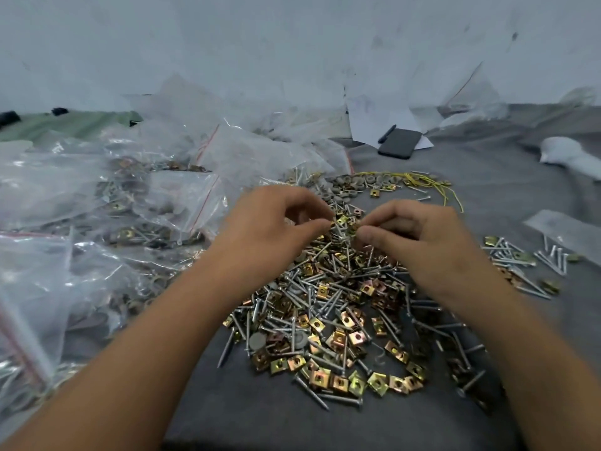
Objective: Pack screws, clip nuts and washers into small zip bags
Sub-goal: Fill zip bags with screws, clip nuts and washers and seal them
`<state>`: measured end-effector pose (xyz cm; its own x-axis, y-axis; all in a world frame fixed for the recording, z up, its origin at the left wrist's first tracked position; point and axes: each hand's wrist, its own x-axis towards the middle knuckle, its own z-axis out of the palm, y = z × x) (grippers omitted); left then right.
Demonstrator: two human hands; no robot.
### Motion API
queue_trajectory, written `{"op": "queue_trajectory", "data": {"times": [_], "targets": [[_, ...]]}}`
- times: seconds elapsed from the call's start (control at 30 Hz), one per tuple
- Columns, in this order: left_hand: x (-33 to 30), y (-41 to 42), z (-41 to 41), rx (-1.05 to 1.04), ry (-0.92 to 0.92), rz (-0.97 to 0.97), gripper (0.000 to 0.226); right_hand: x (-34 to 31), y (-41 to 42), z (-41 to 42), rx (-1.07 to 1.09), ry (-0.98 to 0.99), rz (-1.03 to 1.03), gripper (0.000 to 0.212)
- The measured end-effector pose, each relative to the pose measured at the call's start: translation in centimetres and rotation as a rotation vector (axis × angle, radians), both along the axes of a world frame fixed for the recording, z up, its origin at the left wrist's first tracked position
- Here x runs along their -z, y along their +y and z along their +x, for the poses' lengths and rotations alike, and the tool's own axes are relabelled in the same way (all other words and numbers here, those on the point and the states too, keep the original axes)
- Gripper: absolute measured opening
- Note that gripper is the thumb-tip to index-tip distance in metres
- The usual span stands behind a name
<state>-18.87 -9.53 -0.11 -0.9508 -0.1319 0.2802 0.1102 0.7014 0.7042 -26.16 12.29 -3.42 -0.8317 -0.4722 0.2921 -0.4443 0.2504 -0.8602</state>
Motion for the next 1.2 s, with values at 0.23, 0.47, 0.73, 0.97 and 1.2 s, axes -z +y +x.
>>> {"op": "queue_trajectory", "data": {"times": [0.23, 0.47, 0.73, 0.97, 1.2], "targets": [[0.8, 2.0, -0.4, 0.055, -0.065, 0.195, 0.010, 0.3, -0.7, 0.3, -0.022, -0.134, -0.294, 0.008], [1.4, 2.7, -0.6, 0.034, -0.107, 0.447, 0.002, 0.3, -1.1, 0.5, 0.041, -0.136, -0.311, 0.008], [0.9, 2.8, -0.4, 0.045, -0.200, 0.897, 0.008, -0.4, -1.2, 1.1, 0.032, -0.145, -0.365, 0.013], [0.1, 1.9, 0.5, 0.043, -0.292, 0.834, 0.031, -0.9, -1.6, 1.9, 0.019, -0.203, -0.371, 0.016], [0.3, 1.7, 0.5, 0.023, -0.320, 0.891, 0.015, -0.6, -2.0, 2.4, 0.062, -0.124, -0.290, 0.018]]}}
